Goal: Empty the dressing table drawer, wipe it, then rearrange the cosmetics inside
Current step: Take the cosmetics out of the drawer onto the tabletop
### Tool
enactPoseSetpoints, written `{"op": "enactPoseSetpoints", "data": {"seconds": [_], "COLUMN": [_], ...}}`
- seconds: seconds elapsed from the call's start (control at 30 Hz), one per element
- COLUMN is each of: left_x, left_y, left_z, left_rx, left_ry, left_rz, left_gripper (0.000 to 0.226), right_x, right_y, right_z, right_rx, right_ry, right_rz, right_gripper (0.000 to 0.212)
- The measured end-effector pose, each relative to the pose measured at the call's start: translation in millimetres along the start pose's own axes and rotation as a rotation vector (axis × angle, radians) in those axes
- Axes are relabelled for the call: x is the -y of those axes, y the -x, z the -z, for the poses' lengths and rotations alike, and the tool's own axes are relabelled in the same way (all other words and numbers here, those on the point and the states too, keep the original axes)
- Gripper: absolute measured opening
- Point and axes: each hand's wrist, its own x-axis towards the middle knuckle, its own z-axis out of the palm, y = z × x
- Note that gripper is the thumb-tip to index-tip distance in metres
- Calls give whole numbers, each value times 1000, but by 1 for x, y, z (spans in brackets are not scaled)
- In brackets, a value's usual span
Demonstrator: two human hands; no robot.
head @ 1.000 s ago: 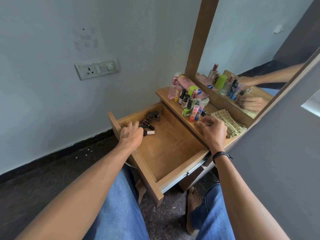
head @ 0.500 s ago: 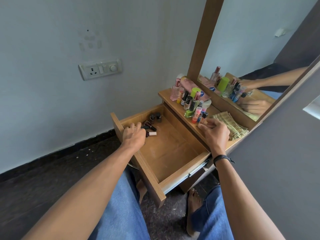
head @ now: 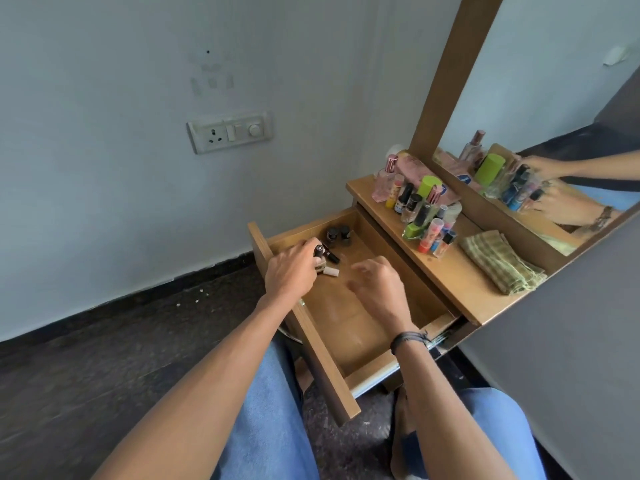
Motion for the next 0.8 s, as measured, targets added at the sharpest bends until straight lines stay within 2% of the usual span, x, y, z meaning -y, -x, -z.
{"op": "enactPoseSetpoints", "data": {"seconds": [0.1,0.17,0.37,0.43,0.63,0.8], "left_x": [1,1,3,4,6,2], "left_y": [0,0,-3,-4,-4,-8], "left_z": [0,-1,-4,-4,-6,-1], "left_rx": [-62,-96,-150,-155,-154,-81], "left_ry": [47,66,129,134,161,229], "left_rz": [25,48,88,83,76,92], "left_gripper": [14,15,21,21,19,17], "right_x": [6,7,7,6,12,16], "right_y": [-29,-43,-57,-57,-41,-11], "right_z": [-22,-36,-58,-61,-43,9], "right_rx": [148,201,212,206,71,-106], "right_ry": [131,202,296,287,123,-70], "right_rz": [25,28,50,29,6,9], "right_gripper": [39,41,9,6,12,12]}}
